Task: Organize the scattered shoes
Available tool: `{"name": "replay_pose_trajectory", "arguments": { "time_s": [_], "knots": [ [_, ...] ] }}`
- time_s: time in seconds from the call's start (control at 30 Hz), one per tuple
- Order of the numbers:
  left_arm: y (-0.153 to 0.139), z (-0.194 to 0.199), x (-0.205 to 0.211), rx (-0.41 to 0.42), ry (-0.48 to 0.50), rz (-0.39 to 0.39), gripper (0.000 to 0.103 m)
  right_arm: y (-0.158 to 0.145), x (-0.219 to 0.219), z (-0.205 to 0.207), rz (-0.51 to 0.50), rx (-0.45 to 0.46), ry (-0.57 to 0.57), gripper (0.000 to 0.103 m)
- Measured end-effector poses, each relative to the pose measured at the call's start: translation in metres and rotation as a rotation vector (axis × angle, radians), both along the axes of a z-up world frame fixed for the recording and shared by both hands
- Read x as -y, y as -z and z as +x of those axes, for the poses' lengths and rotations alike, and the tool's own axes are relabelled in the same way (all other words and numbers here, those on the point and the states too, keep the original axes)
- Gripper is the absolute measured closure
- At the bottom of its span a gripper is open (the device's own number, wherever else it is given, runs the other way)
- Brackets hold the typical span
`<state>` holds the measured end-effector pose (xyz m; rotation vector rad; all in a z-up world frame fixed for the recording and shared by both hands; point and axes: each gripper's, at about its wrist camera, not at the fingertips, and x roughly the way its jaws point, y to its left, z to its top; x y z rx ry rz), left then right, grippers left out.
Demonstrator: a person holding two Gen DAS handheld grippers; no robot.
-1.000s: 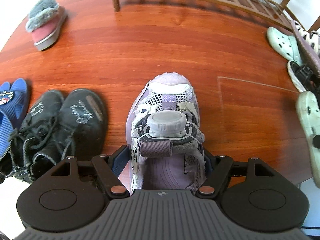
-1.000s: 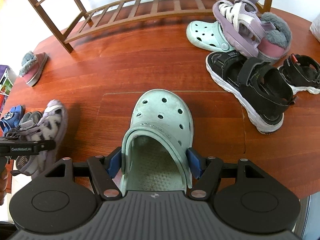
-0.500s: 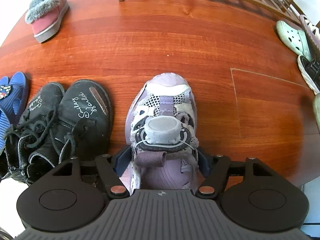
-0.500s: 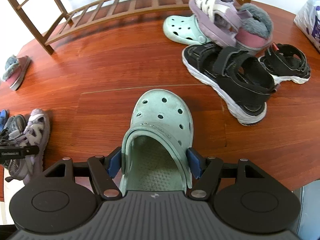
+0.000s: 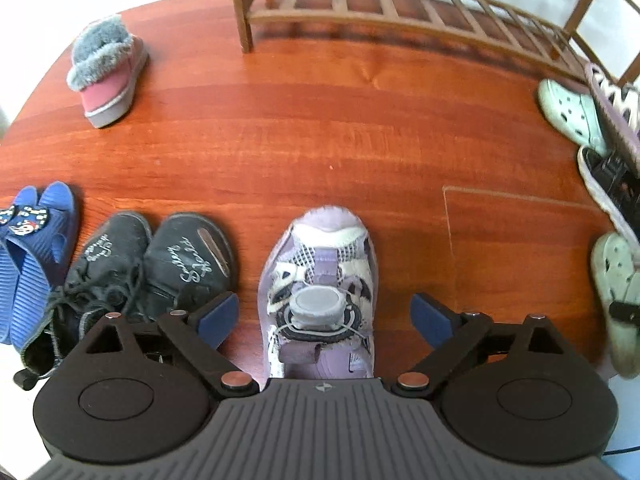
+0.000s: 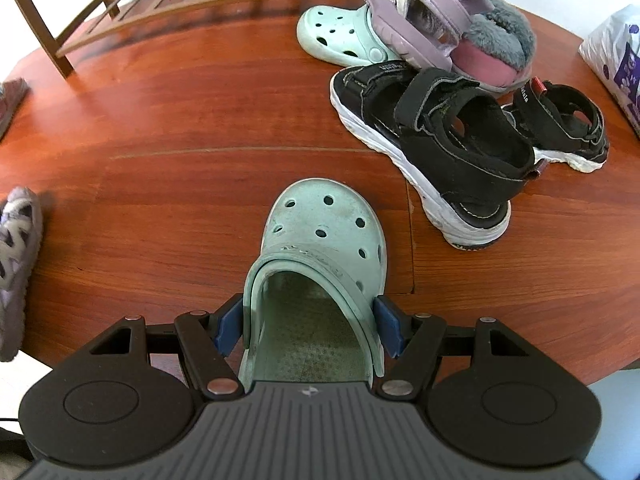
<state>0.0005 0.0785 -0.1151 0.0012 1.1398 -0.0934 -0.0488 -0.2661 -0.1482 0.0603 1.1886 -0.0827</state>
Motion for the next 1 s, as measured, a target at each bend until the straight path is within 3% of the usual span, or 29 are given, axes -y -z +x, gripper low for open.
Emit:
{"name": "replay_pose_trajectory", "arguments": {
  "time_s": [0.33,0.6,0.73,1.0],
  "knots": [
    [-0.033,-0.001,0.002,0.049,-0.005,-0.029,0.009,0.003,0.014,-0.004,-0.054,-0.006,0.0,0.029],
    [-0.036,-0.002,0.014,0.042,0.036,-0.048,0.009,0.01,0.018,-0.005,-0.061,-0.009,-0.028,0.023],
    [-0.032,-0.003,0.016,0.03,0.047,-0.059,0.009,-0.003,0.016,-0.009,-0.053,0.028,-0.03,0.013],
    [-0.025,-0.009,0.023,0.017,0.09,-0.092,0.009,-0.04,0.015,-0.022,-0.084,0.093,-0.025,0.01]
  ]
}}
